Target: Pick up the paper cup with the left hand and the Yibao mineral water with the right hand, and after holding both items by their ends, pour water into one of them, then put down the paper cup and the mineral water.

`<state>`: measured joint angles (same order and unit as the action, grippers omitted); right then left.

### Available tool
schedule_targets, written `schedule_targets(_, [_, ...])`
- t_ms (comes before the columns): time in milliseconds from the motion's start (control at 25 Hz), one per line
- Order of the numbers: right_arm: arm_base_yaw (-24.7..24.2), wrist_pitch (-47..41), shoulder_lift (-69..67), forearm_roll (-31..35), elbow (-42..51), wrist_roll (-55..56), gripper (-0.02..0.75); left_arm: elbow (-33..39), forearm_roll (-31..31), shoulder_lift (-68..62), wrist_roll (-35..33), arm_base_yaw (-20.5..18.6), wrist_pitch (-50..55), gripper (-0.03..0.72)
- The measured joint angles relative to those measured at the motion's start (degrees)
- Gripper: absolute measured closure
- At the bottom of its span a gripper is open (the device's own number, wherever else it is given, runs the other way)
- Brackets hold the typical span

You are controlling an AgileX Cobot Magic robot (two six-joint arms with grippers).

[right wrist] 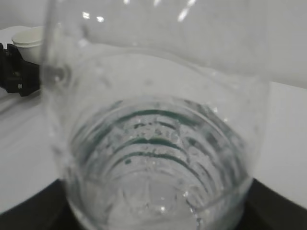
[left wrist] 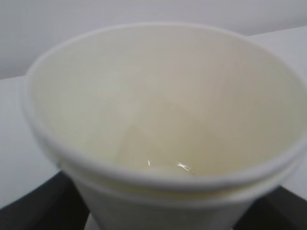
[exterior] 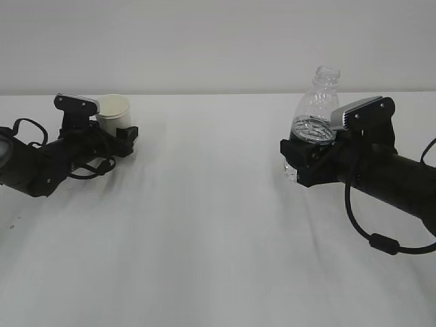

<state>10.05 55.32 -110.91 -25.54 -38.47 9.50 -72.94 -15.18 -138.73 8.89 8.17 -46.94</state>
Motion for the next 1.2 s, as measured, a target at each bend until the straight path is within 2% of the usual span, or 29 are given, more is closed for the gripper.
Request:
schedule_targets(200, [0.0, 0.0, 0.0, -0.1, 0.0, 0.0, 0.251, -0.7, 0.0, 0.0, 0.0, 0.0, 0.0, 0.114])
schedule_targets(800, [0.0, 0.0, 0.0, -0.1, 0.0, 0.1, 0.251, -1.0, -0.3, 0.0, 0.0, 0.0, 0.9, 0.224])
schedule_targets(1200, [0.0, 0.0, 0.0, -0.1, 0.0, 0.1, 0.251, -1.0, -2.5, 0.8, 0.2, 0.0, 3.2, 0.23])
